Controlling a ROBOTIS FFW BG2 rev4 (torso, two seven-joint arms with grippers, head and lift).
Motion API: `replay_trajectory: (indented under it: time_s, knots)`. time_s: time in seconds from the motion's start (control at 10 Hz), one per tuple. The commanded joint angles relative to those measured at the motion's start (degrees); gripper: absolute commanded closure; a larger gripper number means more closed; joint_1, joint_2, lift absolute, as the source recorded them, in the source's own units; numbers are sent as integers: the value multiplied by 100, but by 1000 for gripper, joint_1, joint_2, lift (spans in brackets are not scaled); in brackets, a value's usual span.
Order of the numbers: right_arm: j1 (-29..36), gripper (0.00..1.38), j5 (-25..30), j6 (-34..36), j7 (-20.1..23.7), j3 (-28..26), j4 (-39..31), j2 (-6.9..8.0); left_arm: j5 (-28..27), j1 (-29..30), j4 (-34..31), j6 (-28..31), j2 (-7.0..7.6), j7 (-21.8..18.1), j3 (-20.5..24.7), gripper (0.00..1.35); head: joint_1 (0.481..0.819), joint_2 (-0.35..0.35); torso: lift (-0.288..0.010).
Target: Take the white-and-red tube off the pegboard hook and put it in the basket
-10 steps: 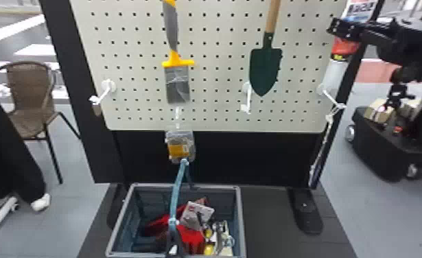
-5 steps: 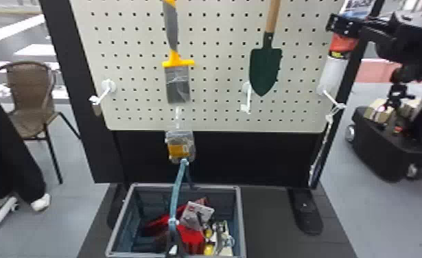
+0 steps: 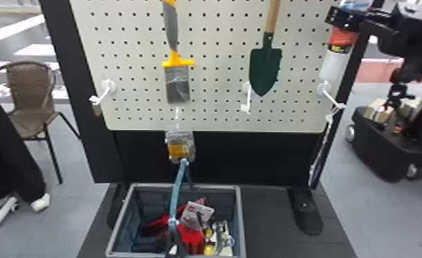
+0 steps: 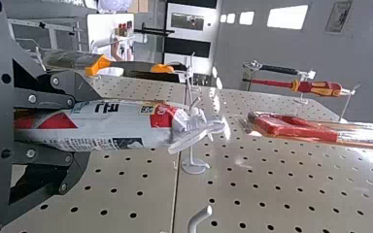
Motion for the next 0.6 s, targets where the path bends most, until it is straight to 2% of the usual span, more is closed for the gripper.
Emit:
replay_trajectory:
  time_s: [0.0,0.2,0.3,0.5]
  knots:
    - [215,1072,-173,18,-137,-26,-320,58,0,0,-1,0,0,0,0,384,549,0,-100]
    - [400,1072,-112,62,-330,-44,-756,146,9,-25,-1,-9,0,0,-9,384,549,0,-100]
    - [584,1072,-252,106,-524,-44,-1023,217,9,-25,-1,-18,0,0,-18,384,549,0,-100]
    - [1027,1072,-393,194,-998,-158,-1698,445,18,-25,-1,-18,0,0,-18,384,549,0,-100]
